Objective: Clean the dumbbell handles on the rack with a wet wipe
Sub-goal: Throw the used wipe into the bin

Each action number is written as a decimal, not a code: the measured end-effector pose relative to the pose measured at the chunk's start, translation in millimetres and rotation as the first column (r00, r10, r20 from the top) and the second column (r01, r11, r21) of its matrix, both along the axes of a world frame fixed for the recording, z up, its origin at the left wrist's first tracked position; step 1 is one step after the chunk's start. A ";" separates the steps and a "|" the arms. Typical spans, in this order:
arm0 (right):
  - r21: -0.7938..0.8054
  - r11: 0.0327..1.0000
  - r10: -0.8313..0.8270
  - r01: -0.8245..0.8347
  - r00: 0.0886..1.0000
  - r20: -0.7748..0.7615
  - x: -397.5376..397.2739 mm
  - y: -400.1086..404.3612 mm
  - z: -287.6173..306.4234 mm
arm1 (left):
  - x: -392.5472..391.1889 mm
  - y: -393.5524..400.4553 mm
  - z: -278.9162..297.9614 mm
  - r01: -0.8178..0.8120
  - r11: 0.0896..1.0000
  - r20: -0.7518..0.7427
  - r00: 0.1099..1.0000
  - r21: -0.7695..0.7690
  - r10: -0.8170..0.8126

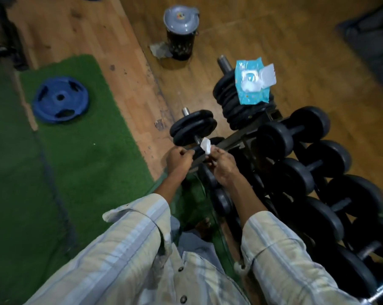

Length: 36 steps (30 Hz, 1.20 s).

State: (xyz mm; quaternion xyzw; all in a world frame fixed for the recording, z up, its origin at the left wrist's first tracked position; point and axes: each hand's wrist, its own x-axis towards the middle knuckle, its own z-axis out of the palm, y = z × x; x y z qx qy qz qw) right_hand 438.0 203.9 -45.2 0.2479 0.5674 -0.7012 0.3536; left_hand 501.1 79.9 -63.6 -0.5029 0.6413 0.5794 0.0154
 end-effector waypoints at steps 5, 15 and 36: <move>-0.001 1.000 0.030 -0.031 0.999 -0.042 -12.5 -60.6 31.7 | -10.6 -57.2 29.3 -0.019 1.000 -0.070 0.997 0.003 0.019; -0.064 0.991 0.113 -0.116 0.993 -0.039 -46.2 -184.7 69.0 | -26.9 -182.4 66.9 -0.073 0.995 -0.112 0.992 -0.067 0.065; 0.004 0.997 0.077 -0.077 0.996 -0.035 -235.3 -456.0 91.2 | -224.6 -460.5 106.5 -0.030 0.994 -0.096 0.995 -0.106 0.020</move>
